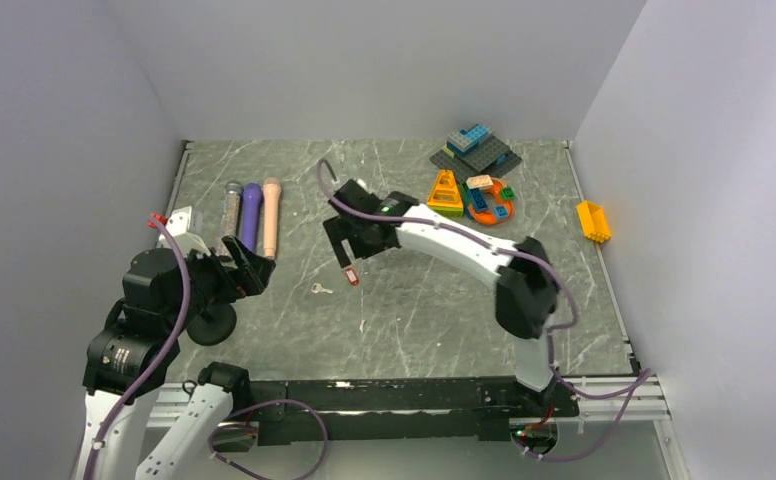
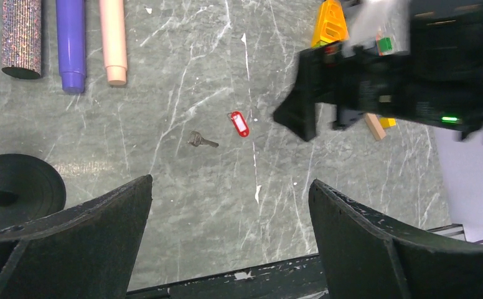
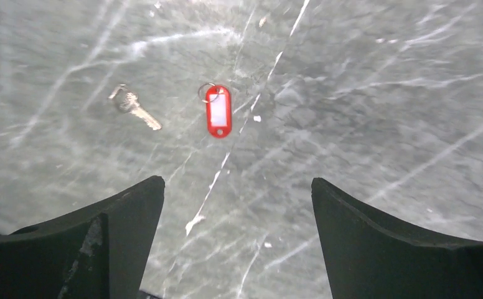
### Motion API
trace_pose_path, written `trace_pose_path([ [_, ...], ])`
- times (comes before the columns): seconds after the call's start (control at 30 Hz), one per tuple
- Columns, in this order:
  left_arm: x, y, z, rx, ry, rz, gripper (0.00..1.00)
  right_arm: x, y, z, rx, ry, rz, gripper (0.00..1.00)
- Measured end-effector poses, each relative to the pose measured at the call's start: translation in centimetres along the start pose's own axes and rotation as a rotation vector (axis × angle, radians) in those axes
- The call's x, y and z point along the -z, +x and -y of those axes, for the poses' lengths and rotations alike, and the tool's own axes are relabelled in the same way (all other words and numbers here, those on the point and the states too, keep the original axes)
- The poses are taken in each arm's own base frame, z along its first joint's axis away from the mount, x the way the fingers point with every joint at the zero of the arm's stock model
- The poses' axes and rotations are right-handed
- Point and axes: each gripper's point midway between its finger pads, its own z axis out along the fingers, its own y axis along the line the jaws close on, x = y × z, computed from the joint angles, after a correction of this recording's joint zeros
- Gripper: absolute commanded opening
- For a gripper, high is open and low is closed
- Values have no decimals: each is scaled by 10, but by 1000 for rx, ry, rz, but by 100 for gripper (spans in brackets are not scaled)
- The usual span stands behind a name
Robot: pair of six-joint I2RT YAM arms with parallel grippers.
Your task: Remove the keys from the keyring
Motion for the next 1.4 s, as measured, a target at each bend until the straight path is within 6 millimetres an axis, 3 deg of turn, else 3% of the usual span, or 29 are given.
trace_pose_path([
  [0.13, -3, -1, 0, -27, 10, 6, 99, 67, -19, 11, -31, -30, 142, 93],
  [0.27, -5, 4, -2, -60, 22, 8, 100, 116, -11, 28, -65, -58, 250, 100],
  [0.5, -3, 16, -3, -103, 53, 4, 99, 173, 24, 66, -167, -99, 458, 100],
  [0.67, -3, 21, -5, -126, 60, -2, 99, 205, 32, 81, -267, -141, 579, 100],
  [0.83, -3, 28, -7, -148, 70, -6, 100, 217, 38, 89, -427, -165, 609, 100],
  [1.1, -8, 41, -12, -159, 74, -31, 99, 192, 93, 98, -557, -203, 552, 100],
  [1.3, -24, 62, -16, -164, 98, -82, 99, 200, 103, 97, -634, -280, 572, 100],
  [1.4, -29, 68, -13, -159, 119, -111, 99, 193, 115, 94, -665, -319, 551, 100],
])
